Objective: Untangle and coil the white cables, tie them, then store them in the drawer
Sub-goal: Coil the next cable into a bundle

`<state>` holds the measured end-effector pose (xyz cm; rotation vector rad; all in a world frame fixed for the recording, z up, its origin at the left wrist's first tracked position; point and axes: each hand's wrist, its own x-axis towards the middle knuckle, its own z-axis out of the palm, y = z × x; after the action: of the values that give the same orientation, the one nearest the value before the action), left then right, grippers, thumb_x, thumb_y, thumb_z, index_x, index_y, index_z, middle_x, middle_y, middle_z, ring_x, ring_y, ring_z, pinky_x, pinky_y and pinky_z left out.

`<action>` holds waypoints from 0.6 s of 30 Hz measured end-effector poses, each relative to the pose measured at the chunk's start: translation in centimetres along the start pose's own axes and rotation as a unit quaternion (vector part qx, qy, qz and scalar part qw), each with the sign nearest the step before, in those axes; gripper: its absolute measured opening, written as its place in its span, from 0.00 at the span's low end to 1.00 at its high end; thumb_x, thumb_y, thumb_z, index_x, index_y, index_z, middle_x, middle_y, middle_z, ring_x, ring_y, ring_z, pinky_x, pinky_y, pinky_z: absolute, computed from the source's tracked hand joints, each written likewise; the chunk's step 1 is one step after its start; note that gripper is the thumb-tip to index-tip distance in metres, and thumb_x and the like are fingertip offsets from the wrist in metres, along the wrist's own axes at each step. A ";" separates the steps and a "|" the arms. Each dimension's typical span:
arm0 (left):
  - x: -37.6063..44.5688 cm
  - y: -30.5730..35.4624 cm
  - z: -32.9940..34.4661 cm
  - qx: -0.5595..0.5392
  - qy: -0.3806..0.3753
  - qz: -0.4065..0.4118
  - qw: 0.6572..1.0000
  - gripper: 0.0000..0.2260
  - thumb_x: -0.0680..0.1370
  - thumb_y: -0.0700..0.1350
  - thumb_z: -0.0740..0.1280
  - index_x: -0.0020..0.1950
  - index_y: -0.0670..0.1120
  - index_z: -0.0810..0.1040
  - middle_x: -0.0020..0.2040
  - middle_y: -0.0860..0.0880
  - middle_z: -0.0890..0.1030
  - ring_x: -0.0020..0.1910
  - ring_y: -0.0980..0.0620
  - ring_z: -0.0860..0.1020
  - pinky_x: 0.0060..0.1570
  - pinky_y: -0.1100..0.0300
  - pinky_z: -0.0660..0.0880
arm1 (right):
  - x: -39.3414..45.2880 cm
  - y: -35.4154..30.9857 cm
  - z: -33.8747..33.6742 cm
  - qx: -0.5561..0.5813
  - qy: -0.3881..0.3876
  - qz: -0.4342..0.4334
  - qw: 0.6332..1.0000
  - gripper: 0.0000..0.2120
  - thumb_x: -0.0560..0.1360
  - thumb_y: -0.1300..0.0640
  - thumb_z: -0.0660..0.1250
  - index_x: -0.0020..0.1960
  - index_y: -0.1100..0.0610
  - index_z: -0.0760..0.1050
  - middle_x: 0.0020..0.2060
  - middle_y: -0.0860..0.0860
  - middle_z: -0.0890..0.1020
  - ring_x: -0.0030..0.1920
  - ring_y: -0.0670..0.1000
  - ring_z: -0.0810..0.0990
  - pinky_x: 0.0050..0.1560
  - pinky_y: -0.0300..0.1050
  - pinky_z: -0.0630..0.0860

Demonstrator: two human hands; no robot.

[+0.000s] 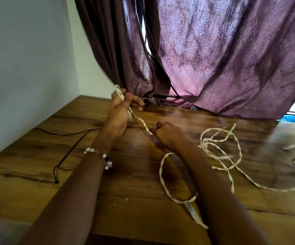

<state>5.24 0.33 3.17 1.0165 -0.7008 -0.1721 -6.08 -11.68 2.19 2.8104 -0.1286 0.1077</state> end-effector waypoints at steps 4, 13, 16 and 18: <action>-0.3 -2.6 0.1 0.224 -0.098 0.007 0.970 0.05 0.83 0.46 0.55 0.54 0.52 0.69 0.45 0.38 0.80 0.43 0.46 0.82 0.47 0.52 0.80 | 0.2 -0.1 -0.5 -0.060 0.041 -0.062 0.995 0.16 0.78 0.62 0.60 0.66 0.59 0.72 0.60 0.57 0.75 0.58 0.60 0.76 0.45 0.49 0.73; -1.5 -2.4 0.8 0.152 -0.174 -0.095 0.968 0.15 0.84 0.45 0.53 0.45 0.37 0.71 0.22 0.49 0.72 0.16 0.55 0.65 0.20 0.63 0.62 | 0.1 3.6 0.2 0.031 0.383 0.008 0.923 0.07 0.69 0.55 0.71 0.47 0.53 0.82 0.37 0.52 0.82 0.39 0.57 0.80 0.44 0.50 0.73; -1.4 -2.1 1.5 0.028 -0.196 -0.166 0.966 0.23 0.84 0.49 0.49 0.36 0.42 0.74 0.20 0.49 0.66 0.15 0.58 0.59 0.21 0.68 0.52 | 0.3 4.2 1.4 0.133 0.396 0.063 0.906 0.12 0.72 0.54 0.64 0.52 0.54 0.81 0.39 0.54 0.81 0.41 0.59 0.79 0.44 0.54 0.72; -1.6 -2.2 1.5 -0.014 -0.225 -0.211 0.951 0.26 0.83 0.52 0.49 0.32 0.46 0.77 0.20 0.50 0.63 0.15 0.58 0.57 0.23 0.66 0.50 | 0.5 4.1 2.0 0.188 0.388 0.071 0.900 0.14 0.74 0.53 0.61 0.53 0.59 0.80 0.41 0.57 0.81 0.41 0.60 0.78 0.43 0.53 0.72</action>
<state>3.45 -1.21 1.17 1.1018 -0.8812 -0.8044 -5.86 -16.20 1.62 2.8680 -0.1283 1.3911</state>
